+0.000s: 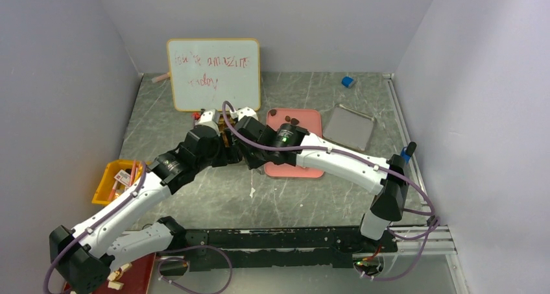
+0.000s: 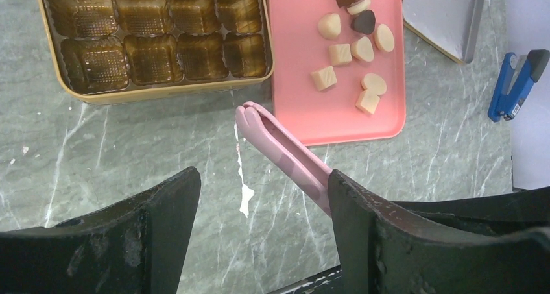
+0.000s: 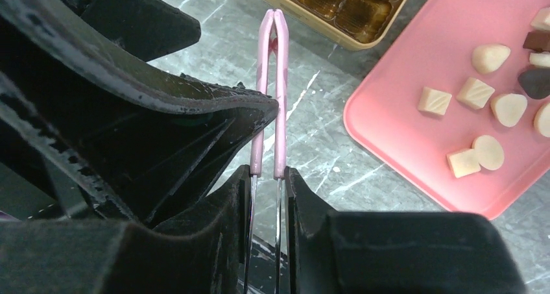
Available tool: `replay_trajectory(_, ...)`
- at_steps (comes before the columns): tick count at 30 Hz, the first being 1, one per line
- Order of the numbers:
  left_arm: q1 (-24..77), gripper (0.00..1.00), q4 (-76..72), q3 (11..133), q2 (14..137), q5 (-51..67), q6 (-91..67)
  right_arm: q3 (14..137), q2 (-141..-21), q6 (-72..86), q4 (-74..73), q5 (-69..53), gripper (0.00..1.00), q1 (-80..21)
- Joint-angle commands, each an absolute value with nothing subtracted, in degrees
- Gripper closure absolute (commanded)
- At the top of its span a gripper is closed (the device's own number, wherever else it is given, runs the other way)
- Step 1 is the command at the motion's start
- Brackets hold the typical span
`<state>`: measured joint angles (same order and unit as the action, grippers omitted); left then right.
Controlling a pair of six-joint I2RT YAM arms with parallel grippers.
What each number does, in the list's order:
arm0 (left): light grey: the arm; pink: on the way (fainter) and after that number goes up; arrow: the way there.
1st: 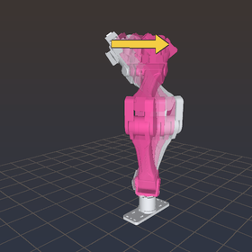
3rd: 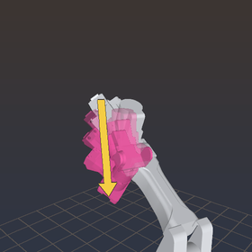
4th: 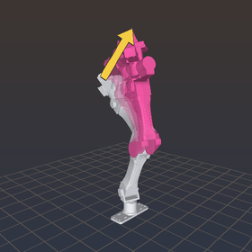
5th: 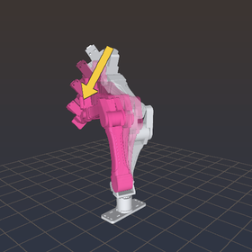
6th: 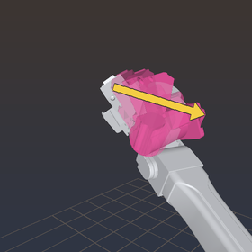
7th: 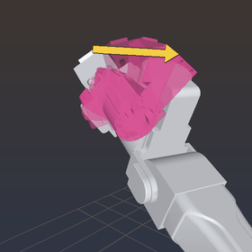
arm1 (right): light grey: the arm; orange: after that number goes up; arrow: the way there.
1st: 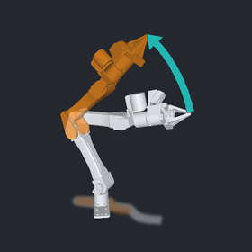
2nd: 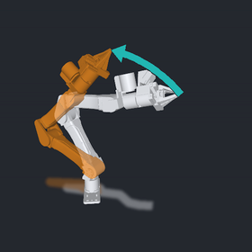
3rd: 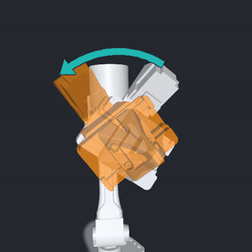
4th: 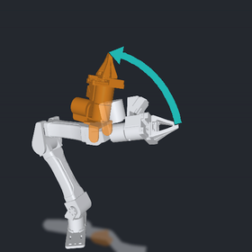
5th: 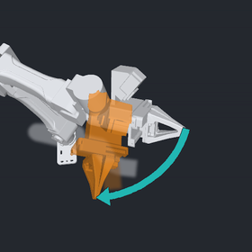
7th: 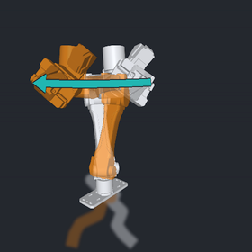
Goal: Pack the chocolate
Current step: Adjust the clamp, then pick up the fake chocolate from the plate.
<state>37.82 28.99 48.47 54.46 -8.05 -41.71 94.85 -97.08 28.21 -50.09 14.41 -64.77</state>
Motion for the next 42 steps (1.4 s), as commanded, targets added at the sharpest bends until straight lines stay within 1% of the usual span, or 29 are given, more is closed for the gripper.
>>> replay_trajectory(1, 39.4, 0.23, 26.5, 48.9, 55.7, -9.9, -43.3, 96.9, -93.8, 27.1, -49.0, 13.9, 0.93, -64.1)
replay_trajectory(5, 40.4, 0.21, 26.4, 50.4, 57.0, -11.9, -43.4, 94.8, -92.8, 26.8, -49.3, 14.4, 0.93, -63.8)
replay_trajectory(13, 40.9, 0.12, 26.2, 54.7, 60.9, -15.9, -42.4, 85.3, -86.8, 27.5, -49.2, 17.4, 0.92, -60.8)
replay_trajectory(18, 40.9, 0.10, 25.1, 55.8, 62.4, -16.9, -41.5, 80.2, -84.2, 27.9, -49.8, 20.2, 0.91, -59.3)
replay_trajectory(21, 41.0, 0.10, 24.5, 55.7, 63.2, -16.5, -41.4, 76.7, -82.9, 28.2, -49.3, 20.8, 0.87, -58.3)
replay_trajectory(26, 41.0, 0.11, 23.5, 55.0, 63.7, -16.4, -41.2, 72.9, -82.1, 28.7, -49.1, 21.9, 0.83, -57.4)
replay_trajectory(31, 41.0, 0.10, 23.4, 54.6, 63.8, -17.0, -40.4, 70.8, -82.7, 29.0, -48.8, 22.5, 0.77, -56.9)
replay_trajectory(34, 41.0, 0.10, 23.5, 54.7, 63.9, -17.3, -39.9, 70.5, -83.2, 29.1, -48.7, 22.6, 0.71, -56.6)
replay_trajectory(40, 41.0, 0.09, 23.8, 54.6, 63.9, -17.8, -39.4, 69.8, -83.8, 28.9, -47.9, 22.0, 0.66, -55.9)
replay_trajectory(42, 41.0, 0.09, 23.8, 54.8, 64.0, -17.9, -39.2, 69.6, -84.0, 28.7, -47.6, 21.8, 0.66, -55.5)
